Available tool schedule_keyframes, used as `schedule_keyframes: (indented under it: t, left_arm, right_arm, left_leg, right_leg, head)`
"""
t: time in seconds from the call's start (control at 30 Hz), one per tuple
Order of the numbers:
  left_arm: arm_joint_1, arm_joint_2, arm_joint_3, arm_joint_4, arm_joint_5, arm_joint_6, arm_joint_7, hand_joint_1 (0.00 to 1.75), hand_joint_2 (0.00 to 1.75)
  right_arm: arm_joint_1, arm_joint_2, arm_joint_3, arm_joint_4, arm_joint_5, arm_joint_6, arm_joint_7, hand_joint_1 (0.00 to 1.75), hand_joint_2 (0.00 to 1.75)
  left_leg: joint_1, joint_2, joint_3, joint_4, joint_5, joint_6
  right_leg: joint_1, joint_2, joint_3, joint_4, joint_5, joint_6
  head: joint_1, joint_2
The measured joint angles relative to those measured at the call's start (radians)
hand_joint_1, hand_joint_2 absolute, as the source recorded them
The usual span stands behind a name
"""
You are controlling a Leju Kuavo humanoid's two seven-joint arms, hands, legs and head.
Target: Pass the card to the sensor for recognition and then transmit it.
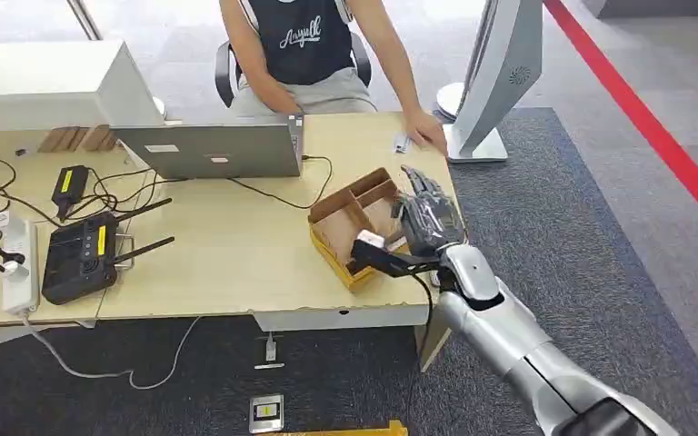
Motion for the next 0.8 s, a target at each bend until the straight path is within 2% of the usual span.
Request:
schedule_keyframes:
  t: [0.27, 0.5, 0.67, 0.8]
  left_arm:
    - [0.0, 0.005, -0.033, -0.002, 0.004, -0.013, -0.007, 0.0, 0.0]
    - [0.0, 0.008, -0.055, -0.003, 0.004, -0.013, -0.007, 0.0, 0.0]
    - [-0.001, 0.009, -0.07, -0.004, 0.004, -0.013, -0.007, 0.0, 0.0]
    - [-0.004, 0.011, -0.085, -0.004, 0.006, -0.014, -0.011, 0.0, 0.0]
  right_arm:
    - [-0.042, -0.031, -0.041, -0.141, 0.055, 0.065, 0.018, 1.75, 1.75]
    - [-0.056, -0.038, -0.051, -0.202, 0.061, 0.081, 0.022, 1.75, 1.75]
    - [-0.087, -0.028, -0.05, -0.194, 0.076, 0.123, 0.002, 1.75, 1.75]
    - [-0.158, -0.002, -0.042, -0.121, 0.076, 0.133, -0.031, 1.75, 1.75]
  left_leg:
    - [0.0, 0.0, 0.0, 0.0, 0.0, 0.0]
    - [0.0, 0.0, 0.0, 0.0, 0.0, 0.0]
    - [0.0, 0.0, -0.001, 0.0, 0.0, 0.0]
    - [0.0, -0.001, -0.001, 0.0, 0.001, 0.0]
  right_leg:
    - [0.0, 0.0, 0.0, 0.0, 0.0, 0.0]
    - [0.0, 0.0, 0.0, 0.0, 0.0, 0.0]
    - [0.0, 0.0, 0.0, 0.0, 0.0, 0.0]
    - [0.0, 0.0, -0.001, 0.0, 0.001, 0.0]
  head:
    - [0.0, 0.0]
    - [0.0, 0.0]
    - [0.0, 0.0]
    - [0.0, 0.0]
